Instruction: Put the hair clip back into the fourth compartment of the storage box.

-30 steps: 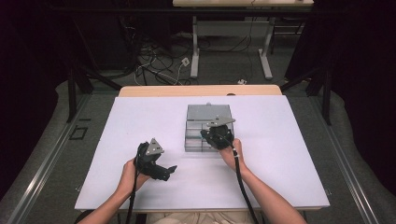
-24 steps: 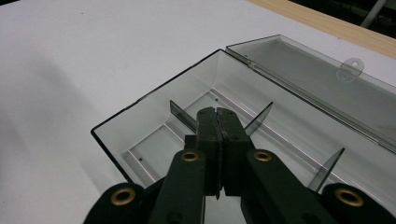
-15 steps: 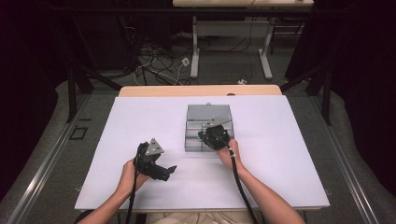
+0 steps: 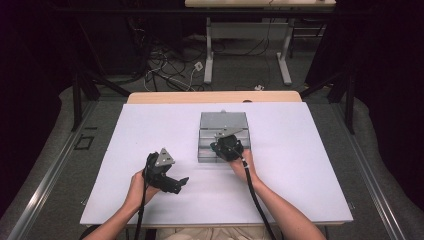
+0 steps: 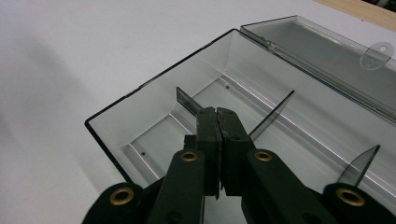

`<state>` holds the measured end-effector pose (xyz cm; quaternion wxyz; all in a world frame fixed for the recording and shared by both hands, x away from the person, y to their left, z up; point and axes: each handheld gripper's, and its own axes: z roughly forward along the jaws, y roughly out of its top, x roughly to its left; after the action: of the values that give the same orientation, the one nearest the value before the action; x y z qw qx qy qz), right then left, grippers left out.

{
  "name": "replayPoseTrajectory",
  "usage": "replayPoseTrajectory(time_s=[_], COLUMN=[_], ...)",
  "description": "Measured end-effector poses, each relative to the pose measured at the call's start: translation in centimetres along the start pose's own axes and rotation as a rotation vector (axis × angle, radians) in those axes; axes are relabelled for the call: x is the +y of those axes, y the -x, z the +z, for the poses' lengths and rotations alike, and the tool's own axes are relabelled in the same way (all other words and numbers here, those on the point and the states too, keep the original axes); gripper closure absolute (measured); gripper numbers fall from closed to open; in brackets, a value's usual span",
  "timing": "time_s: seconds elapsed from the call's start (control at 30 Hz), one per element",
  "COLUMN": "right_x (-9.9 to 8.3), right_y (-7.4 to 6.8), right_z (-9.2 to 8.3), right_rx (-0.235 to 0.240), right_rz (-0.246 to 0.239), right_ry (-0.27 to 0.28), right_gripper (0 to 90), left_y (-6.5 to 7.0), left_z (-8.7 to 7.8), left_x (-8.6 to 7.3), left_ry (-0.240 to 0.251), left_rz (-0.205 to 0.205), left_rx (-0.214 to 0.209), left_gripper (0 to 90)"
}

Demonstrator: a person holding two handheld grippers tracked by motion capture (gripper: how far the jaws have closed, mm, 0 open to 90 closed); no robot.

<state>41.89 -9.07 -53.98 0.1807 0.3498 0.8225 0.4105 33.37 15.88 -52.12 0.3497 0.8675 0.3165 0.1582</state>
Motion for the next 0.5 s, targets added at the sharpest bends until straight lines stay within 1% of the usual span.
replayPoseTrajectory(time_s=[0.03, 0.07, 0.1, 0.13, 0.17, 0.2, 0.27, 0.3, 0.33, 0.47, 0.5], right_x=[0.00, 0.00, -0.01, -0.10, -0.03, -0.06, -0.09, -0.03, -0.03, 0.09, 0.08], right_y=[-0.02, 0.04, -0.03, -0.11, -0.10, -0.04, -0.09, -0.03, 0.07, 0.45, 0.46], right_z=[0.04, 0.01, 0.09, 0.31, 0.16, 0.23, 0.25, 0.13, 0.11, -0.31, -0.34], right_rx=[0.001, 0.005, 0.005, 0.001, -0.004, 0.000, -0.005, -0.004, -0.003, 0.003, 0.005], right_rz=[-0.002, -0.013, -0.006, 0.002, 0.000, -0.005, 0.009, 0.005, 0.000, 0.017, 0.031], right_ry=[-0.004, -0.016, -0.017, 0.010, -0.026, -0.019, -0.002, -0.012, -0.008, -0.020, -0.003], right_gripper=[88.7, 88.6, 88.3, 88.0, 87.7, 87.1, 85.6, 84.3, 83.0, 79.2, 77.3], left_y=[-0.01, 0.04, 0.06, 0.07, 0.08, 0.08, 0.06, 0.04, 0.01, 0.00, -0.03], left_z=[-0.04, -0.03, -0.05, -0.07, -0.08, -0.09, -0.13, -0.14, -0.15, -0.09, -0.13], left_x=[0.02, -0.01, 0.00, 0.00, -0.01, -0.02, -0.03, -0.03, -0.02, -0.04, -0.03], left_ry=[-0.003, 0.005, 0.007, 0.007, 0.006, 0.005, 0.004, 0.006, 0.007, 0.005, 0.001], left_rz=[-0.001, -0.006, -0.005, -0.003, -0.003, -0.003, -0.002, -0.004, -0.004, -0.006, -0.005], left_rx=[-0.001, -0.002, -0.001, 0.001, 0.001, 0.000, 0.002, 0.002, 0.003, 0.000, -0.003], left_gripper=[0.0, 0.0, 0.0, 0.0, 0.0, 0.0, 0.0, 0.0, 0.0, 0.0, 0.0])
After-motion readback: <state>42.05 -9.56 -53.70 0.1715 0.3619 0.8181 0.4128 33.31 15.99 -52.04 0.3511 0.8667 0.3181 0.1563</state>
